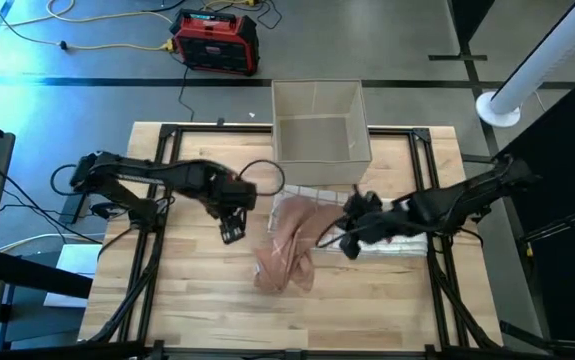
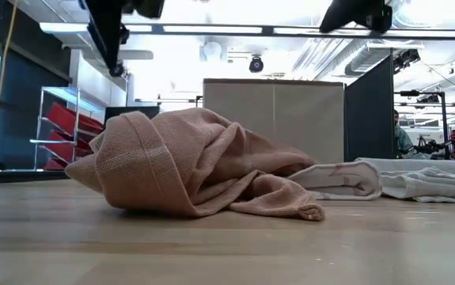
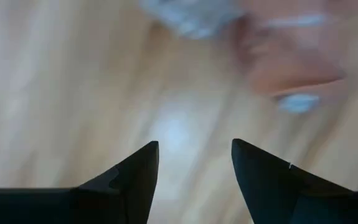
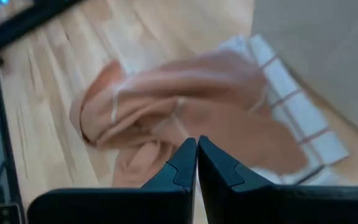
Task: Fold towel
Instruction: Fold the brown towel
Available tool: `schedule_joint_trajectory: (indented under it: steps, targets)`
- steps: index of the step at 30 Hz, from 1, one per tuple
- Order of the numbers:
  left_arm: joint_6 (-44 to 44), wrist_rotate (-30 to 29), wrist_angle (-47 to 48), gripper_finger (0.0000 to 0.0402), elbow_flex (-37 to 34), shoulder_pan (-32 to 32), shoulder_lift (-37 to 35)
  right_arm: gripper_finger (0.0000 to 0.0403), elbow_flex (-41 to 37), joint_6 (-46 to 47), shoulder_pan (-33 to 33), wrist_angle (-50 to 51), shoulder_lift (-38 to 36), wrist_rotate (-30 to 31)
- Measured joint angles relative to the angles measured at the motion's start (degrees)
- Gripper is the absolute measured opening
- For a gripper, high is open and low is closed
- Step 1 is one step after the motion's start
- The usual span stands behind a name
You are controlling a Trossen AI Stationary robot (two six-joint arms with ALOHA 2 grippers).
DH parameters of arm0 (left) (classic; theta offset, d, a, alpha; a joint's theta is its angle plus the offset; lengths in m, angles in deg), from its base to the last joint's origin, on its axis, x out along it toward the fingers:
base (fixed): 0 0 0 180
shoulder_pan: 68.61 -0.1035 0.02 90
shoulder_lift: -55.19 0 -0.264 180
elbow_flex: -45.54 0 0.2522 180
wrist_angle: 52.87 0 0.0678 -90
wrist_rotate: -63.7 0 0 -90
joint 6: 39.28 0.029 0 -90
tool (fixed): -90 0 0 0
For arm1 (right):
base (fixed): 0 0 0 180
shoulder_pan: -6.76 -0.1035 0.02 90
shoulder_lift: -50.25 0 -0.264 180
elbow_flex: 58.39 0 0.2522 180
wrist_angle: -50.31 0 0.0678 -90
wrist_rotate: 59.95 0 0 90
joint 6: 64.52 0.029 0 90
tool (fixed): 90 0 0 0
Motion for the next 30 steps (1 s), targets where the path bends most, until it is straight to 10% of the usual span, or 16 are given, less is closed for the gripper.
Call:
schedule_joint_trajectory:
  steps: [11,17,30]
  targets:
    - [31.6,-8.9,-20.4,0.0191,-17.7,13.7,-2.2,0.0000,0.0,3.1,-2.8,-1.6,4.4,2.5]
    - [34.3,-18.0,-29.6,0.0191,-20.9,14.8,1.2,0.0000,0.0,3.1,-2.4,-1.7,4.4,2.1]
    - [41.4,-9.7,-39.7,0.0164,-21.3,14.5,10.3,0.0000,0.1,2.6,-2.4,-1.5,4.3,1.3]
